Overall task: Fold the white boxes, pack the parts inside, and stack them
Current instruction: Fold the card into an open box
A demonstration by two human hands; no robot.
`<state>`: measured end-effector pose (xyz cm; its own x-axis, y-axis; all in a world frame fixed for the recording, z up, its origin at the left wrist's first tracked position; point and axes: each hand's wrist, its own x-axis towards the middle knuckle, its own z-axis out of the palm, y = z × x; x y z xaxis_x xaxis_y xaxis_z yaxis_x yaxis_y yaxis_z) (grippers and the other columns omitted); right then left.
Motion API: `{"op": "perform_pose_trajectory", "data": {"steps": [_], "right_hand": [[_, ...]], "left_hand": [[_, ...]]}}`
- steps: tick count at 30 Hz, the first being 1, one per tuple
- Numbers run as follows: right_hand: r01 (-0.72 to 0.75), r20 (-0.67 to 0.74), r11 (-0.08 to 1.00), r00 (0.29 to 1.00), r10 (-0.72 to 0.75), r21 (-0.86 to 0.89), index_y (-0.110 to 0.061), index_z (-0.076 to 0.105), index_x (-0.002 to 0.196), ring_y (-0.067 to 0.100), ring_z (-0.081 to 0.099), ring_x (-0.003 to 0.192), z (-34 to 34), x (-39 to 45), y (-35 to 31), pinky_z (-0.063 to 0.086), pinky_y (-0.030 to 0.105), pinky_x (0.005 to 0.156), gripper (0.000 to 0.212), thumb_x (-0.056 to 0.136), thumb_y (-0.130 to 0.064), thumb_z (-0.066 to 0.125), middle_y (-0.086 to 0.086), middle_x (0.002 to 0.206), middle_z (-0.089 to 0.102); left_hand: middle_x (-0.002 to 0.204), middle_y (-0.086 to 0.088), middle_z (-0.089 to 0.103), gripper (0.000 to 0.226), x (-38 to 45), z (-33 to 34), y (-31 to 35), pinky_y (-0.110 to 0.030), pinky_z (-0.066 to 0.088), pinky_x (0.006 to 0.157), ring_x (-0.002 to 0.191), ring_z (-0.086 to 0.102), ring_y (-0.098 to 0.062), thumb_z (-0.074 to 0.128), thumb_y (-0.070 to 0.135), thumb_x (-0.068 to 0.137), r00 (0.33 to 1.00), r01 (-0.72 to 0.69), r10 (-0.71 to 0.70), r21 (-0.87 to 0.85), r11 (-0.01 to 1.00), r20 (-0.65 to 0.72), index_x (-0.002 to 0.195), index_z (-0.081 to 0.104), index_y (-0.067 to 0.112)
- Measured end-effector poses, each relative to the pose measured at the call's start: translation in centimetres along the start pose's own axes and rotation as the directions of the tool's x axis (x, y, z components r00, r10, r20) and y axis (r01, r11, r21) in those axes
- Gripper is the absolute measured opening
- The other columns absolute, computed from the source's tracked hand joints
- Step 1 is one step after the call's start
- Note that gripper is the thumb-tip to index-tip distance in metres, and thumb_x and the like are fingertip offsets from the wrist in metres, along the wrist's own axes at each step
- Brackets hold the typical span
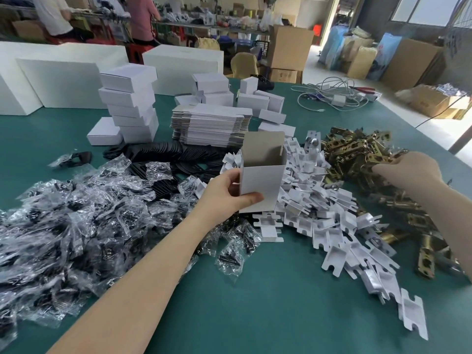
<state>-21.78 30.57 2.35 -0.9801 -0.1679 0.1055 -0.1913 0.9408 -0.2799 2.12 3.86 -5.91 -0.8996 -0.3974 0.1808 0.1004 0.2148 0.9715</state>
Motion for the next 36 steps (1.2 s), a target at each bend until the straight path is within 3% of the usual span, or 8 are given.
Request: {"op": "perform_pose_trajectory", "data": {"steps": [6,9,15,20,26,29,33,36], "right_hand": [[-0.200,0.022,0.921,0.979,0.204,0.334,0.002,0.061,0.069,0.027,0.053,0.059,-0.9,0.4,0.2,0.047,0.032,0.054,0.041,0.089,-0.033,0.066,0.014,0.069,0.057],[-0.196,0.163,0.912,0.976,0.145,0.360,-0.003,0.063,0.080,0.039,0.067,0.094,-2.6,0.2,0.1,0.052,0.033,0.060,0.029,0.089,-0.030,0.068,0.020,0.097,0.069],[0.184,0.115,0.973,0.973,-0.200,0.138,-0.013,0.066,0.081,0.022,0.057,0.070,-5.6,-2.2,-1.8,0.043,0.033,0.066,0.034,0.085,-0.046,0.070,0.009,0.075,0.064],[0.518,0.078,0.843,0.843,-0.532,0.144,-0.014,0.068,0.088,0.020,0.055,0.059,-9.6,-5.3,-5.9,0.039,0.026,0.051,0.025,0.085,-0.039,0.068,0.008,0.071,0.064],[0.625,-0.115,0.506,0.689,-0.716,0.594,-0.028,0.066,0.087,0.014,0.059,0.074,-12.8,-9.8,-11.0,0.053,0.030,0.075,0.028,0.067,-0.048,0.065,-0.006,0.082,0.069],[0.708,-0.108,0.475,0.607,-0.787,0.523,-0.030,0.065,0.086,-0.006,0.058,0.065,-12.1,-10.6,-13.0,0.052,0.012,0.071,0.025,0.070,-0.049,0.063,-0.012,0.082,0.067],[0.791,-0.018,0.521,0.555,-0.832,0.320,-0.030,0.065,0.088,-0.001,0.055,0.063,-10.4,-9.8,-14.4,0.050,0.012,0.065,0.013,0.080,-0.040,0.063,-0.008,0.082,0.065],[0.829,0.010,0.515,0.526,-0.850,0.216,-0.028,0.066,0.094,-0.012,0.055,0.068,-9.5,-9.4,-15.0,0.044,0.003,0.061,0.019,0.082,-0.042,0.063,-0.017,0.081,0.061]], "left_hand": [[0.104,0.015,0.072,0.045,-0.1,0.0,0.1,-0.027,0.057,0.084,0.093,0.071,-0.008,0.083,0.042,0.061,1.000,0.007,-0.007,0.025,1.000,-0.013,0.101,0.064,0.051],[0.105,0.016,0.072,0.045,0.0,0.0,0.1,-0.024,0.058,0.081,0.093,0.071,-0.007,0.083,0.047,0.058,1.000,0.004,-0.004,0.027,1.000,-0.007,0.097,0.064,0.056],[0.107,0.010,0.073,0.052,0.1,-0.1,0.1,-0.029,0.058,0.086,0.097,0.071,-0.009,0.085,0.029,0.067,1.000,0.004,-0.004,0.013,1.000,-0.007,0.113,0.063,0.034],[0.108,0.006,0.074,0.052,0.1,-0.1,-0.1,-0.035,0.058,0.089,0.100,0.070,-0.011,0.086,0.013,0.073,1.000,0.010,-0.010,-0.001,1.000,-0.005,0.118,0.062,0.023],[0.102,0.009,0.074,0.052,-0.1,0.0,0.0,-0.023,0.058,0.080,0.094,0.071,-0.009,0.090,0.027,0.064,0.999,-0.020,0.021,0.031,0.999,-0.034,0.108,0.063,0.032],[0.102,0.009,0.073,0.053,-0.2,0.1,0.3,-0.026,0.058,0.080,0.093,0.070,-0.011,0.088,0.042,0.057,0.998,-0.025,0.026,0.020,0.999,-0.050,0.104,0.063,0.040],[0.105,0.006,0.073,0.053,-0.2,0.1,0.5,-0.039,0.059,0.086,0.095,0.072,-0.016,0.088,0.038,0.060,0.999,-0.015,0.014,-0.005,1.000,-0.030,0.107,0.062,0.036],[0.103,0.008,0.074,0.047,-0.2,0.0,0.6,-0.036,0.060,0.083,0.093,0.072,-0.014,0.087,0.033,0.065,1.000,-0.021,0.021,0.012,1.000,-0.010,0.104,0.062,0.041]]}}
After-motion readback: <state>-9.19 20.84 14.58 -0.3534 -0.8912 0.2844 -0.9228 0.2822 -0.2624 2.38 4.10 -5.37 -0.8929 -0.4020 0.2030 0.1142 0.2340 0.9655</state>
